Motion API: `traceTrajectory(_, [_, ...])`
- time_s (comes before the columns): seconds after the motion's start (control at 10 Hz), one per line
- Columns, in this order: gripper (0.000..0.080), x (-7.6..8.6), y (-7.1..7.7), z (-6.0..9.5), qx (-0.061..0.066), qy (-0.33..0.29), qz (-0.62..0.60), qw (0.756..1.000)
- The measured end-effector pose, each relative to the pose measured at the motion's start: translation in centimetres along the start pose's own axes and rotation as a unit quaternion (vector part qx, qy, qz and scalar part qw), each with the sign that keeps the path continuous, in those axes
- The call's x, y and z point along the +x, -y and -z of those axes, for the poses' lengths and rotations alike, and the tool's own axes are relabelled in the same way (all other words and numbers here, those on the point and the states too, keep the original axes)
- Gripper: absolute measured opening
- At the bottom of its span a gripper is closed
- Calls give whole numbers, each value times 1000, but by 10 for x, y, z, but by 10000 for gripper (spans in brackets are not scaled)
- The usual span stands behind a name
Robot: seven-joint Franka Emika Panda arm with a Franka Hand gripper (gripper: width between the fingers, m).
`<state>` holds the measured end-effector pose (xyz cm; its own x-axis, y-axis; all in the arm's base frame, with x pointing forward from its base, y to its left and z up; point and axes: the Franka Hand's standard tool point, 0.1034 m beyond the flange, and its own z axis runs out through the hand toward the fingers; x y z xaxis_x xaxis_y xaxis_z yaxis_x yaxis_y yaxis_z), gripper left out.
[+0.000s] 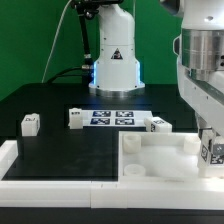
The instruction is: Assemble one leg
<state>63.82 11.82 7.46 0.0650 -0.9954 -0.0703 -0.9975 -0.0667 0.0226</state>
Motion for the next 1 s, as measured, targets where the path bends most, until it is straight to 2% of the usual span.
traceTrajectory(0.2, [537, -3, 0, 0, 0, 4, -5, 1000])
traceTrajectory(0.3, [537, -3, 0, -1, 0, 4, 2, 1000])
traceTrajectory(0.4, [626, -5, -1, -1, -1, 4, 25, 1000])
traceTrajectory(0.5, [642, -6, 1, 1, -1, 5, 32, 999])
traceTrajectory(0.6, [642, -6, 2, 2, 0, 5, 98, 995])
traceTrajectory(0.7, [648, -4, 2, 2, 0, 5, 182, 983])
traceTrajectory(0.9, [649, -6, 2, 2, 0, 4, 273, 962])
traceTrajectory(1.0, [649, -4, 2, 2, -1, 2, 349, 937])
